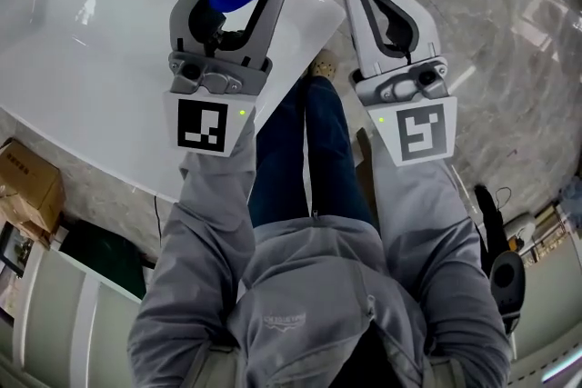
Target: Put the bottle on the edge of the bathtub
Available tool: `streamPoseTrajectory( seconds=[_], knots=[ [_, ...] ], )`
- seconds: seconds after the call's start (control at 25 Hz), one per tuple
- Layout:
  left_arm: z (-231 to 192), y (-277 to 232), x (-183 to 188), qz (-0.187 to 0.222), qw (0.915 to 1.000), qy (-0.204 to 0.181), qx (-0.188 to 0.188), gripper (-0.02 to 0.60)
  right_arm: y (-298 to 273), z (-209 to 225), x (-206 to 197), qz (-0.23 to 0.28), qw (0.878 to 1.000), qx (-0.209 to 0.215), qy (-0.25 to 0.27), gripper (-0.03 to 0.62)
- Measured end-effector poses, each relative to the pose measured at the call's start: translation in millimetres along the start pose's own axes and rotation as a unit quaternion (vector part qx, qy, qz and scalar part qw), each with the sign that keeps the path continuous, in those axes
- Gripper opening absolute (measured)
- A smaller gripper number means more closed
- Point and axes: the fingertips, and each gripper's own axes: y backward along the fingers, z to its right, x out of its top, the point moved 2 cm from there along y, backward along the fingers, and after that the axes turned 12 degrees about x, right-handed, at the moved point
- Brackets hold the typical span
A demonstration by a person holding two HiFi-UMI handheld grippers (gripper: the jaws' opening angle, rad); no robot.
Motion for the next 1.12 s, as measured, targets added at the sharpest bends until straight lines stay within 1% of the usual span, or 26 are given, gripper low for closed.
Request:
streamPoseTrajectory(
  seconds=[0.16,0.32,0.4,0.8,1.0,1.12],
  knots=[
    [1,-5,-16,-0.004,1.0,-0.002,-0.005,0.155,-4,4,-13,-0.005,1.0,-0.003,-0.009,0.003],
    [-3,-8,-37,-0.029,0.9996,0.003,0.002,0.155,-7,7,-22,-0.013,1.0,-0.008,-0.02,0.003],
    [-4,-7,-44,-0.034,0.9994,0.005,0.004,0.155,-7,6,-26,-0.016,1.0,-0.01,-0.025,0.003],
    [-3,-1,-61,-0.024,0.9997,0.008,0.003,0.155,-6,-3,-38,-0.03,0.999,-0.009,-0.036,0.003],
    [-1,4,-82,-0.043,0.999,0.006,-0.005,0.155,-11,-9,-39,-0.03,0.999,-0.002,-0.039,0.003],
    [0,10,-85,-0.041,0.9991,0.01,-0.011,0.155,-15,-12,-36,-0.032,0.999,0.001,-0.038,0.003]
  ],
)
